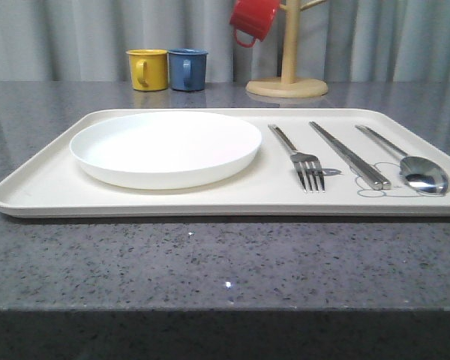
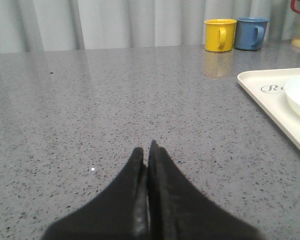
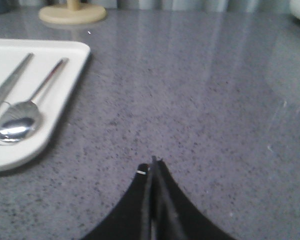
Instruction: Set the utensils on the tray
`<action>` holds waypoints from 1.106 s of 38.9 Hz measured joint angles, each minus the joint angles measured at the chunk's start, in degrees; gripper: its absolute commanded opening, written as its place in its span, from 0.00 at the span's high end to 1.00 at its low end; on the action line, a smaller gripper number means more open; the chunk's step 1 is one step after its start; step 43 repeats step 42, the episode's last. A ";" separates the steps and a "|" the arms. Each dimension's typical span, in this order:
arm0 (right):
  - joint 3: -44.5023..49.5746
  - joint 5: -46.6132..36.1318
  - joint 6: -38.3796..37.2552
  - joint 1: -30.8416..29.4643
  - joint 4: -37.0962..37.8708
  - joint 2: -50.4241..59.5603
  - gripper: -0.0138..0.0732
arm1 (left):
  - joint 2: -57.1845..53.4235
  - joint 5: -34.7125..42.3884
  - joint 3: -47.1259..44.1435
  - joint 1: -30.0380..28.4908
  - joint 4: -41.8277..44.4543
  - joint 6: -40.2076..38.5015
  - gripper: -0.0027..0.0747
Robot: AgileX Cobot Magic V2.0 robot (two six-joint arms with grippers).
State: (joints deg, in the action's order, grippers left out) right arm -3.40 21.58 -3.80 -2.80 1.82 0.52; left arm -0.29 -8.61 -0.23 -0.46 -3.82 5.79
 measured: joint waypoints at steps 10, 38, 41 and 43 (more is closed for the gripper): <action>4.93 -6.21 0.00 -1.56 -0.13 0.00 0.91 | 0.00 0.00 0.00 0.00 0.00 0.00 0.99; 4.93 -6.42 0.00 -1.56 -0.13 0.00 0.91 | 0.00 0.00 0.00 0.00 0.00 0.00 0.99; 4.93 -6.42 0.00 -1.56 -0.13 0.00 0.91 | 0.00 0.00 0.00 0.00 0.00 0.00 0.99; 4.93 -6.42 0.00 -1.56 -0.13 0.00 0.91 | 0.00 0.00 0.00 0.00 0.00 0.00 0.99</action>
